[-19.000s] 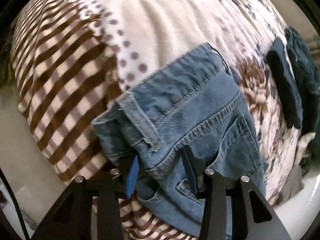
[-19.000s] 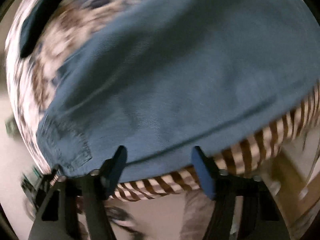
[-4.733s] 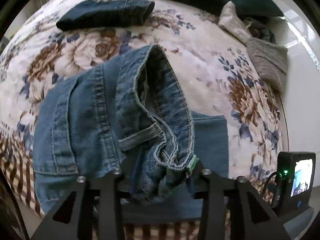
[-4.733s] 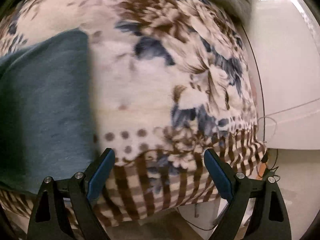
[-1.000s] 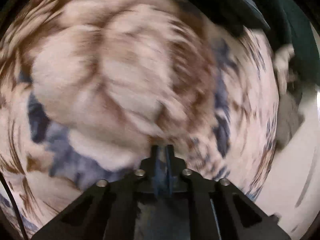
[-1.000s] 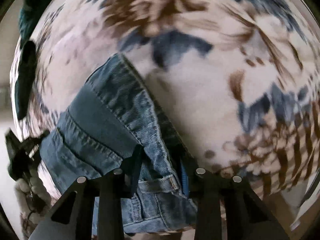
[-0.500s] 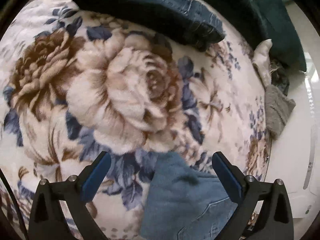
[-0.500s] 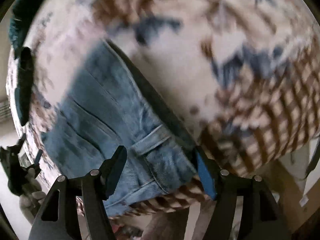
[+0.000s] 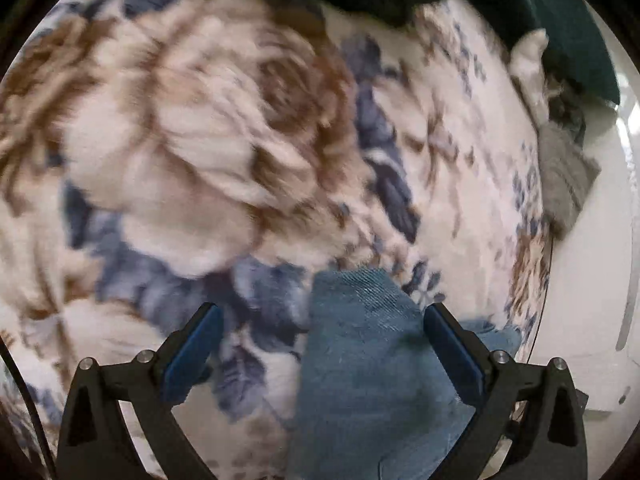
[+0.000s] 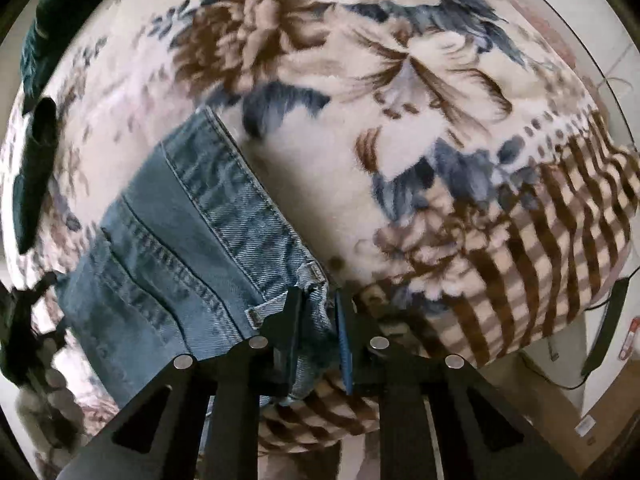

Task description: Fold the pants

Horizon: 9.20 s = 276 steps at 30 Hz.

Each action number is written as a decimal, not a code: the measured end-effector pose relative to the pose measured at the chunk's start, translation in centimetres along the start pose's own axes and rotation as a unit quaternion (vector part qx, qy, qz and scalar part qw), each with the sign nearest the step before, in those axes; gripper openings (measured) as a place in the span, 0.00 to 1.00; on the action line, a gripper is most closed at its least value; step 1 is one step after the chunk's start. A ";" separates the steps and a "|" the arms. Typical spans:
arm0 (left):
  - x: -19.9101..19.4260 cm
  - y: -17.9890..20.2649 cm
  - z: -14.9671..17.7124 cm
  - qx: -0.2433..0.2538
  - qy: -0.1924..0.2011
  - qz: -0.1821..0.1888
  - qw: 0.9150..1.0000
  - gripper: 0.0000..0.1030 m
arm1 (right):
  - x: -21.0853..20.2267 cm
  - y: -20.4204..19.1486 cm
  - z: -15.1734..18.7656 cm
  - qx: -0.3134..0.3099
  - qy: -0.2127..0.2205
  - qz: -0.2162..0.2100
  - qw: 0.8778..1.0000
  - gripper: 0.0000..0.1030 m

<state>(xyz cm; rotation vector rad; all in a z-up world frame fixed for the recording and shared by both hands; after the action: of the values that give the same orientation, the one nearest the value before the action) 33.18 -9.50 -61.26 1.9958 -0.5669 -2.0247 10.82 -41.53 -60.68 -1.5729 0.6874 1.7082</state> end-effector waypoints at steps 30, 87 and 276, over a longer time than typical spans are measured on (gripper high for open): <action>-3.0 0.8 6.3 -0.008 0.035 0.021 0.999 0.99 | 6.3 0.7 -0.1 -0.017 -0.109 -0.179 0.978 0.89; -17.5 3.0 -5.0 0.033 0.161 0.158 0.974 0.22 | -10.8 -17.5 2.1 0.069 0.102 -0.407 0.905 0.36; -51.9 10.2 5.2 0.116 0.334 -0.274 0.894 1.00 | -55.9 -33.3 21.3 -0.282 0.398 -0.068 0.870 0.98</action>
<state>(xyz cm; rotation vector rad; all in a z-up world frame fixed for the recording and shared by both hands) 28.89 4.34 -10.11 3.0480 -0.0866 -1.3478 24.65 -12.57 -0.19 -2.7284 0.4331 1.1503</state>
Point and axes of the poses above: each gripper's, at about its wrist camera, not at the fingertips, and x roughly the way its jaws point, y to its right, z to its underside, the point moved 1 cm from there along x, roughly the way its jaws point, and after that the axes turned 7 degrees about x, right-handed, at the moved point
